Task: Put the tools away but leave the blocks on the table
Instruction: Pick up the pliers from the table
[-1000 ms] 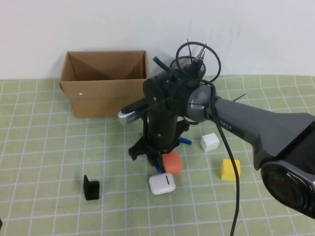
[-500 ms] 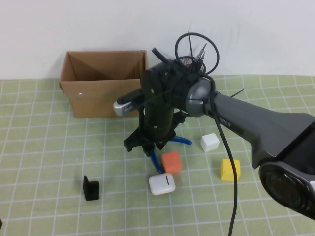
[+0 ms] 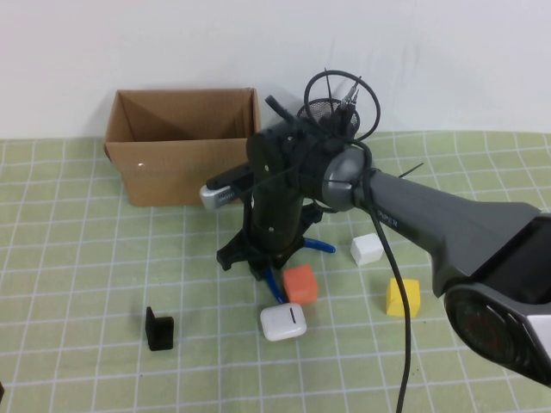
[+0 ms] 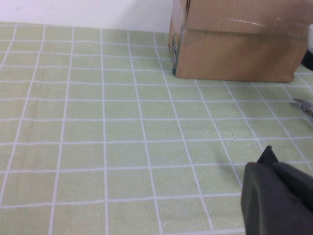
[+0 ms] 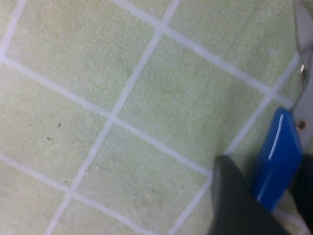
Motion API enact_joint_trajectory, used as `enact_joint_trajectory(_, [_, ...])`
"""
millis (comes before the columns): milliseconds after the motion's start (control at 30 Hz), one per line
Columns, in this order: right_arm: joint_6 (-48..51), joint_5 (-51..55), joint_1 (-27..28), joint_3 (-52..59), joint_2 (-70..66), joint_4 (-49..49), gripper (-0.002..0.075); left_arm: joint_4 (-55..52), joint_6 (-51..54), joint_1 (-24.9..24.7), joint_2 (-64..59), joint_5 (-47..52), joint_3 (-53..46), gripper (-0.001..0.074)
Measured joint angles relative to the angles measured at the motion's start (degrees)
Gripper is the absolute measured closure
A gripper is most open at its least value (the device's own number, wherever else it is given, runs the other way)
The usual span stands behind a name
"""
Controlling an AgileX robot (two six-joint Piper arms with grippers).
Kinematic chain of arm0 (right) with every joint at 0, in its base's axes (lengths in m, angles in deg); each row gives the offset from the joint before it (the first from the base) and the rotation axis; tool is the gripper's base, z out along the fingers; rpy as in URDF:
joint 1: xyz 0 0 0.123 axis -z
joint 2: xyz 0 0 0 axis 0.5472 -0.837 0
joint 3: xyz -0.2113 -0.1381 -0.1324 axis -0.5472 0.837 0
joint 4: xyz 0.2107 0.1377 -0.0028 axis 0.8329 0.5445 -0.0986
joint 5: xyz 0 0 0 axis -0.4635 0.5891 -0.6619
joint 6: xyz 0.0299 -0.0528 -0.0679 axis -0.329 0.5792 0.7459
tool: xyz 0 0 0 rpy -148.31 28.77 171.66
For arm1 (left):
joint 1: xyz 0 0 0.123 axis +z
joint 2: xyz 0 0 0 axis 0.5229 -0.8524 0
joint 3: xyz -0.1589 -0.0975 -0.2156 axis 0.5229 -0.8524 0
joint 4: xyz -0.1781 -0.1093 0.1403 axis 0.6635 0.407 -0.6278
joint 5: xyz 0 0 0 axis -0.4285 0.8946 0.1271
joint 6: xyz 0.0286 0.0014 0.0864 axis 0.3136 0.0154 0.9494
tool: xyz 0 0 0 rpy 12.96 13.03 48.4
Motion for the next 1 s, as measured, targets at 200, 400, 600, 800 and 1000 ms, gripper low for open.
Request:
enact_joint_trajectory(200, [0.0, 0.0, 0.6, -0.3, -0.4, 0.3, 0.0651, 0.0, 0.0, 0.0, 0.0, 0.0, 0.0, 0.0738])
enact_joint_trajectory(400, [0.0, 0.0, 0.6, 0.2, 0.7, 0.5, 0.0665, 0.0, 0.0, 0.0, 0.0, 0.0, 0.0, 0.0738])
enact_joint_trajectory(600, [0.0, 0.2, 0.4, 3.0, 7.8, 0.5, 0.0666, 0.0, 0.0, 0.0, 0.0, 0.0, 0.0, 0.0738])
enact_joint_trajectory(800, [1.8, 1.7, -1.2, 11.4, 17.5, 1.9, 0.0666, 0.0, 0.0, 0.0, 0.0, 0.0, 0.0, 0.0738])
enact_joint_trajectory(1000, [6.2, -0.8, -3.3, 14.7, 24.2, 1.9, 0.0666, 0.0, 0.0, 0.0, 0.0, 0.0, 0.0, 0.0738])
